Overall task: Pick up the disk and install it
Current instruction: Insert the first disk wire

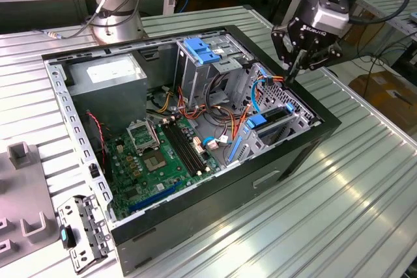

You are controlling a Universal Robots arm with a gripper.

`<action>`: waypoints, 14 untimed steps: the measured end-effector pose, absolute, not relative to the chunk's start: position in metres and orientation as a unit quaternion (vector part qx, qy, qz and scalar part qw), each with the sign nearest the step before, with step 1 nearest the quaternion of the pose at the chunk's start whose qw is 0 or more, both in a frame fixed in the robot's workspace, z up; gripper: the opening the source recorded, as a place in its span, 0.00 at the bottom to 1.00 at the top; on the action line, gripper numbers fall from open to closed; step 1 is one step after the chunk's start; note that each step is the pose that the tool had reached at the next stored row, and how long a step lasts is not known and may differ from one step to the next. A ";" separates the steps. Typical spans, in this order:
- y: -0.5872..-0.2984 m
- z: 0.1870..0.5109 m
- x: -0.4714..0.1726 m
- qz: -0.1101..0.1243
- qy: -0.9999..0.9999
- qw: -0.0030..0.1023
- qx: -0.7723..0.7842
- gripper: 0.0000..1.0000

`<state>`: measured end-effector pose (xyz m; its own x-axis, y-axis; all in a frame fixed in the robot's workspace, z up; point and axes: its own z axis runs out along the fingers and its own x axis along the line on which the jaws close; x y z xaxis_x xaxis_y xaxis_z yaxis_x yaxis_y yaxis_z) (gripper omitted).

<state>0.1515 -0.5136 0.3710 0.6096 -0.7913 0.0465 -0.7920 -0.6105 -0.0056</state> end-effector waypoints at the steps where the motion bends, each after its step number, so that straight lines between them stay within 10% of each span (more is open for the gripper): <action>1: -0.514 0.371 0.152 0.022 -0.454 0.008 0.891 0.16; 14: -0.514 0.371 0.145 0.022 -0.499 0.009 0.866 0.16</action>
<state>0.1446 -0.5137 0.3709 0.5003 -0.8646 0.0465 -0.8654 -0.5011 -0.0056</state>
